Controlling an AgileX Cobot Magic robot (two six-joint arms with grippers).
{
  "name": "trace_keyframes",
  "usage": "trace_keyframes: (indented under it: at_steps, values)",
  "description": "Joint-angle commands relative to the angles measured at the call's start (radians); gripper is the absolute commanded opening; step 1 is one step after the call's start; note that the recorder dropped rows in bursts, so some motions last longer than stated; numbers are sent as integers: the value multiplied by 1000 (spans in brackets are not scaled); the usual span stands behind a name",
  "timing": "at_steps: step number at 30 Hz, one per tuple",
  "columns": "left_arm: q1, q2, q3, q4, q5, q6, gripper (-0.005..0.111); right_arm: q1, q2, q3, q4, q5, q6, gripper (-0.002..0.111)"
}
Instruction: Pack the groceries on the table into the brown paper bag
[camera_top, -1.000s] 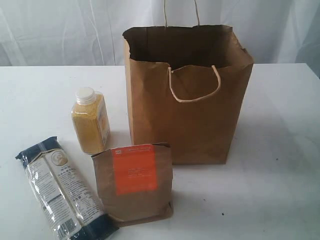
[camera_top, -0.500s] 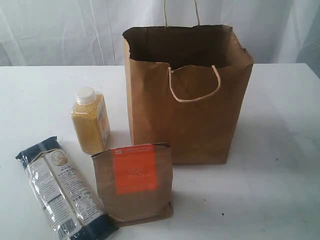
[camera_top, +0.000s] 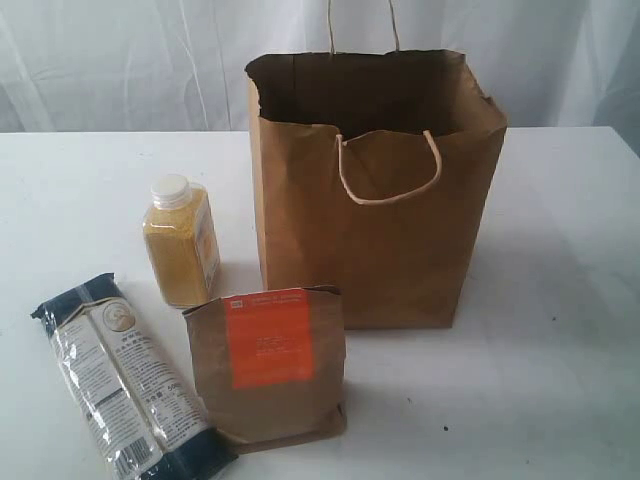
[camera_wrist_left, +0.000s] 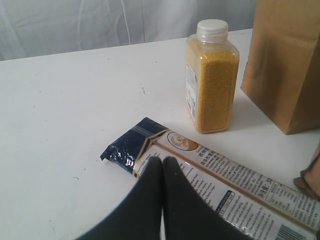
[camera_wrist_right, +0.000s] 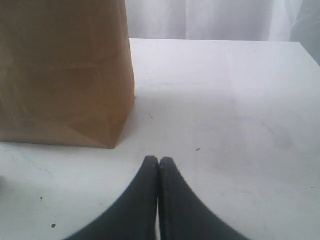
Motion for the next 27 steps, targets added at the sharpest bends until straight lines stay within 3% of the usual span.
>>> trace_keyframes:
  at_steps: [1,10,16,23,27]
  values:
    - [-4,-5,3,-4,-1,-1,0,-4,-6,5,0,3,3,0]
    - [-4,-5,3,-6,-1,-14,0,-4,-6,5,0,1,3,0]
    - [-4,-5,3,-172,-67,-370,0,-4,-6,5,0,1,3,0]
    - [-4,-5,3,-172,-198,-374,0,-4,-6,5,0,1,3,0]
    - [-4,-5,3,-172,-278,-508,0,-4,-6,5,0,1,3,0]
